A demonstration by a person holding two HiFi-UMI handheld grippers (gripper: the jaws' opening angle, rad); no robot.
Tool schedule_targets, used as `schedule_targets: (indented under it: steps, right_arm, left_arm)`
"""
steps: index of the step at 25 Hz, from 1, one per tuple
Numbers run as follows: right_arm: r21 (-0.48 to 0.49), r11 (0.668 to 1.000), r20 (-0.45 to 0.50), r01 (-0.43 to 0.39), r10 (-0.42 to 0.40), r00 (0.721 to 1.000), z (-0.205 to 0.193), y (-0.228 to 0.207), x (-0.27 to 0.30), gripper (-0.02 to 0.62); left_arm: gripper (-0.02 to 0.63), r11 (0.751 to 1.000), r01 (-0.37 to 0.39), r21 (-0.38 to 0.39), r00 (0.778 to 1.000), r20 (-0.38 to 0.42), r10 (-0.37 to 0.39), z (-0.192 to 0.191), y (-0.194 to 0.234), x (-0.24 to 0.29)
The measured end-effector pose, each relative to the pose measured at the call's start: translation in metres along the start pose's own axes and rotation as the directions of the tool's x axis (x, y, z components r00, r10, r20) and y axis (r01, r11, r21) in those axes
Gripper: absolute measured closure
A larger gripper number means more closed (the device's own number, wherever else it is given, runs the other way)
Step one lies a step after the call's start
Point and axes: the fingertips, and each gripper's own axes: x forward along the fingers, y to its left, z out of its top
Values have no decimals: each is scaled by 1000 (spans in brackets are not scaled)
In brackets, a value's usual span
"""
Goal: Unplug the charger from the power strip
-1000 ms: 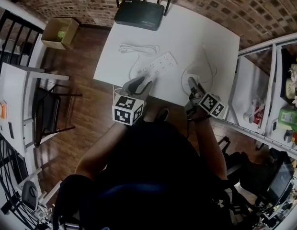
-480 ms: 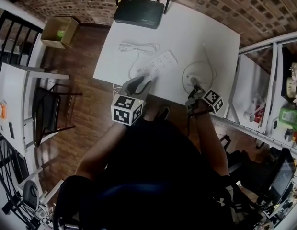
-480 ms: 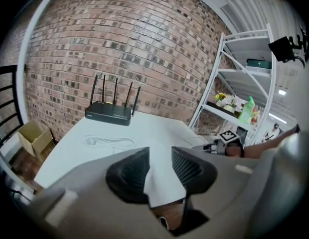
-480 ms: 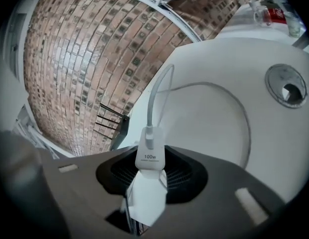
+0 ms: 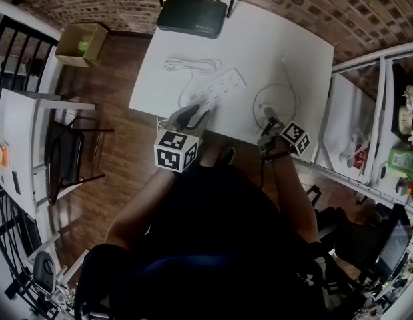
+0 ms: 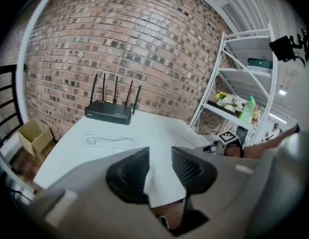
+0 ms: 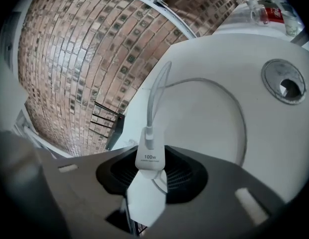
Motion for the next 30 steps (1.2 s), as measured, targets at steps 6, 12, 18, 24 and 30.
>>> schedule_targets:
  steps: [6, 12, 18, 24, 30]
  right_arm:
    - [-64, 996, -27, 66, -68, 997, 0, -6, 0, 451]
    - [-109, 982, -27, 157, -161, 987, 3, -19, -3, 362]
    - [-107, 977, -12, 184, -186, 982, 0, -21, -6, 313]
    - [-146, 950, 36, 276, -273, 961, -2, -25, -24, 291]
    - [-166, 943, 94, 287, -275, 957, -3, -11, -35, 293]
  left_arm:
    - [469, 1000, 2, -13, 1000, -12, -2, -4, 1, 3]
    - [469, 1000, 8, -17, 1000, 5, -8, -1, 0, 3]
    - [469, 1000, 12, -23, 1000, 4, -12, -3, 3, 1]
    - [469, 999, 51, -16, 999, -1, -51, 0, 4, 1]
    - [469, 996, 82, 22, 997, -7, -82, 10, 2, 9]
